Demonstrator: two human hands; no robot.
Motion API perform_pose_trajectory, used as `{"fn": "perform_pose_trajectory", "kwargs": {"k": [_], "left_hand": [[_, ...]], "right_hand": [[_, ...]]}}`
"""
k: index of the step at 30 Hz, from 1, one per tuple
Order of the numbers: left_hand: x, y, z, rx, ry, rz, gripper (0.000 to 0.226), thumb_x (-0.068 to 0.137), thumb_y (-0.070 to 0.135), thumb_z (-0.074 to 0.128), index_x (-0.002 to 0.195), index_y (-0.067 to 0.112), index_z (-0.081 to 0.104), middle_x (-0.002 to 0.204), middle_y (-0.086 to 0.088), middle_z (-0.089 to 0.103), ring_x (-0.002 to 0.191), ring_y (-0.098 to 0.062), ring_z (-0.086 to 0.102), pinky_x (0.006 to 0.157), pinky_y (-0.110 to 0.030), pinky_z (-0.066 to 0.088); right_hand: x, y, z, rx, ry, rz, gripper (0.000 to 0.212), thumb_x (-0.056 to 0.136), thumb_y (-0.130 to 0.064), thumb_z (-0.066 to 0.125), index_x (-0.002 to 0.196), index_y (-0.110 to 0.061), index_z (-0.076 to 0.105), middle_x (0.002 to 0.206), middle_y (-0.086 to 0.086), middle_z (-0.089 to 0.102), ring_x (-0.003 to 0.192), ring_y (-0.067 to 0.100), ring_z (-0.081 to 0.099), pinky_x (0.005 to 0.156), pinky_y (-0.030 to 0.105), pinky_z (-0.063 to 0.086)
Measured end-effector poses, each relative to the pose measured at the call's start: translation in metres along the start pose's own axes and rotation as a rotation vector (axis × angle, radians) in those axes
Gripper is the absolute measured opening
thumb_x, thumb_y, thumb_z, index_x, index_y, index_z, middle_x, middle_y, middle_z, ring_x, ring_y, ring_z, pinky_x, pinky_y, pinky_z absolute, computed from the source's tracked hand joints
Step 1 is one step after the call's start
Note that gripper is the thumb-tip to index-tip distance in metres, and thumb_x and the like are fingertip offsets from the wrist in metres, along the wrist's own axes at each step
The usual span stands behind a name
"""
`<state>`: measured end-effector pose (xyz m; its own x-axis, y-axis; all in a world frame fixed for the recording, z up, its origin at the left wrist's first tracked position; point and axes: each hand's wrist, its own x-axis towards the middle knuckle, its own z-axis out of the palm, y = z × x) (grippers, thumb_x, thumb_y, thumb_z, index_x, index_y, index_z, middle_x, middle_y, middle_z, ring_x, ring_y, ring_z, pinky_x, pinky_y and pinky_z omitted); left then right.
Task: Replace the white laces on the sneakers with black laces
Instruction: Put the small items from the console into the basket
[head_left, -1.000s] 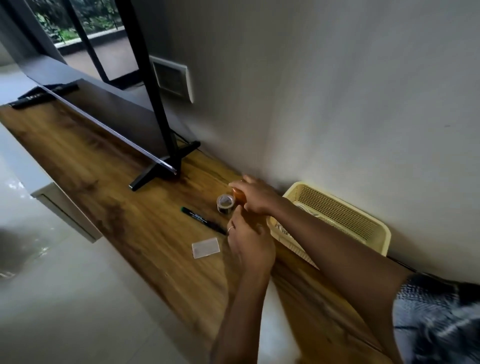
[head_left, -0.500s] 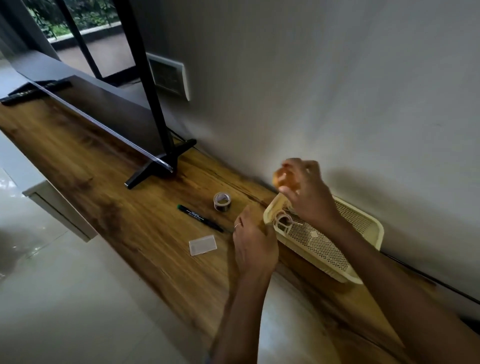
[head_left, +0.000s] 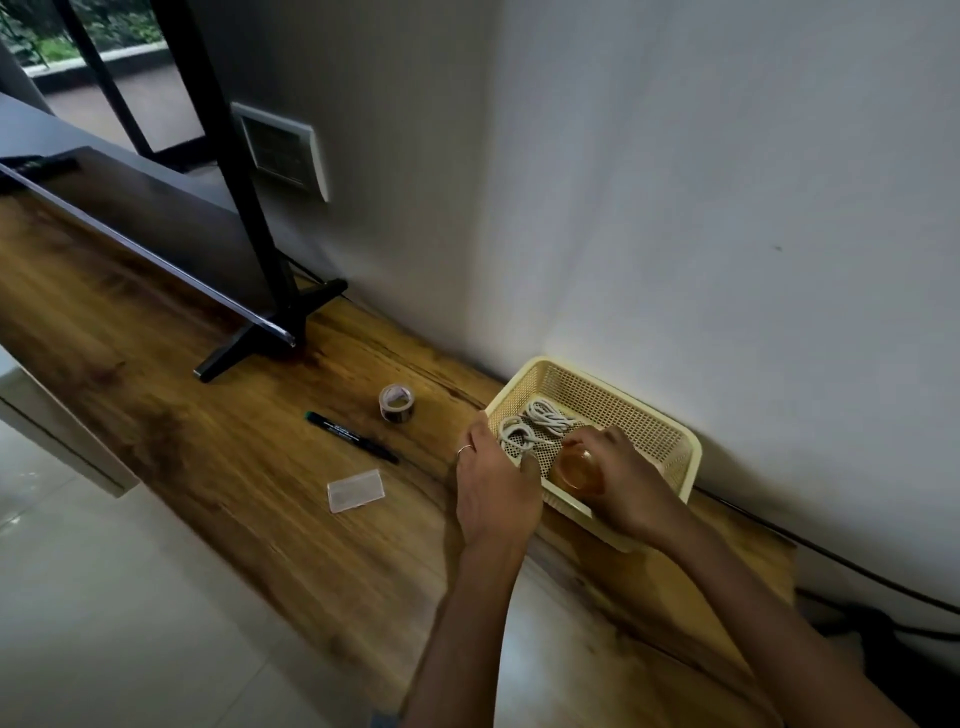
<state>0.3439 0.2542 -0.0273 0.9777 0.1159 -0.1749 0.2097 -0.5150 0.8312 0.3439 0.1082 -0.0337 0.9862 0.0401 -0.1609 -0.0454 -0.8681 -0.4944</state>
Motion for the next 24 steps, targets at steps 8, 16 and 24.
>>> {"fn": "perform_pose_trajectory", "kwargs": {"k": [8, 16, 24], "left_hand": [[0.006, 0.001, 0.002, -0.098, 0.073, -0.037, 0.059, 0.093, 0.021, 0.058, 0.145, 0.013, 0.031, 0.146, -0.01, 0.037, 0.129, -0.023, 0.039, 0.098, -0.033, 0.038], [0.014, 0.001, -0.021, -0.466, 0.442, -0.306, 0.063, 0.094, 0.01, 0.055, 0.148, 0.022, 0.026, 0.152, -0.005, 0.03, 0.138, -0.025, 0.032, 0.109, -0.039, 0.032], [0.021, -0.031, -0.061, 0.162, 0.268, -0.181, 0.054, 0.1, 0.013, 0.04, 0.151, 0.019, 0.024, 0.16, -0.008, 0.015, 0.146, -0.028, 0.011, 0.118, -0.046, 0.018]], "right_hand": [[0.018, -0.021, -0.023, 0.09, 0.021, -0.055, 0.056, 0.084, -0.016, 0.066, 0.134, -0.031, 0.044, 0.133, 0.003, 0.046, 0.124, 0.021, 0.044, 0.1, 0.043, 0.042], [0.072, -0.1, 0.012, 0.064, 0.01, -0.305, 0.044, 0.087, -0.008, 0.055, 0.129, -0.02, 0.052, 0.133, 0.007, 0.044, 0.123, 0.022, 0.043, 0.101, 0.033, 0.038], [0.115, -0.136, 0.058, -0.15, -0.126, -0.338, 0.063, 0.094, -0.015, 0.057, 0.148, -0.028, 0.028, 0.16, 0.005, 0.008, 0.145, 0.031, 0.012, 0.115, 0.044, 0.023]]}}
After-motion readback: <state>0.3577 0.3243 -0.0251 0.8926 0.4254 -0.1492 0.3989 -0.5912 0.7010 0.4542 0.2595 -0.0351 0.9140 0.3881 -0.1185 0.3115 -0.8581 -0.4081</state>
